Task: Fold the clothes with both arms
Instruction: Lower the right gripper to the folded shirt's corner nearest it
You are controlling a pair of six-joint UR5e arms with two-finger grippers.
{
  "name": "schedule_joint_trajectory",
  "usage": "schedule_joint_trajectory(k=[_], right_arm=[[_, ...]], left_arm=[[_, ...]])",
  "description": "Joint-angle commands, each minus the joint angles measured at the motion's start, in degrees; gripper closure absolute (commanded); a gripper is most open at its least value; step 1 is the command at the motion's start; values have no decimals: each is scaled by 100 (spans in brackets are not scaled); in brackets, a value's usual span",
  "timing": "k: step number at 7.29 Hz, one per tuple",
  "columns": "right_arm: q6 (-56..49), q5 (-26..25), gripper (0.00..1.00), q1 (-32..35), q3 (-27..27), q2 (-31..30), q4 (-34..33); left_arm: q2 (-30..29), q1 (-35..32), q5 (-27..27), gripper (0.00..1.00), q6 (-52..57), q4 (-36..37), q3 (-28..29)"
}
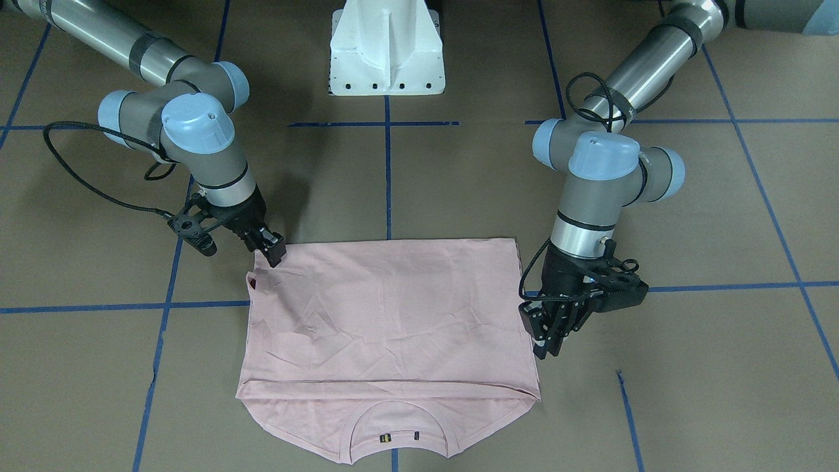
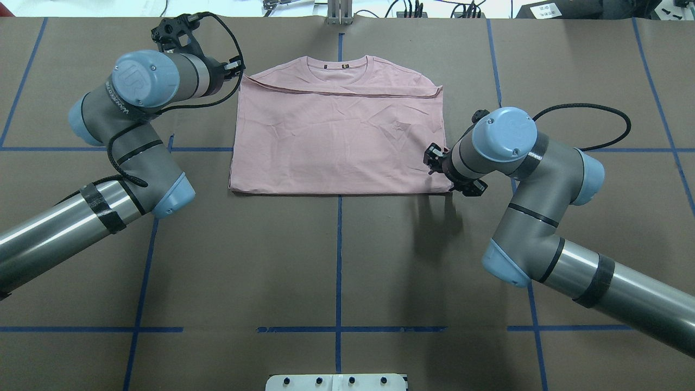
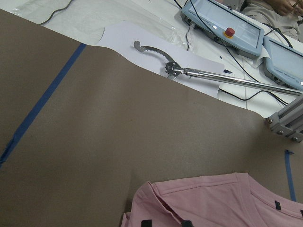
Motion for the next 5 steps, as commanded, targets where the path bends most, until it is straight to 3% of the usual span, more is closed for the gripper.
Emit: schedule_joint_trajectory(k=[1, 5], right_arm=[[1, -2, 41, -16, 92, -104, -14], [1, -2, 41, -104, 233, -263, -49]], left_arm=[[-12, 3, -3, 67, -7, -18, 0], [-12, -6, -3, 67, 11, -18, 9]])
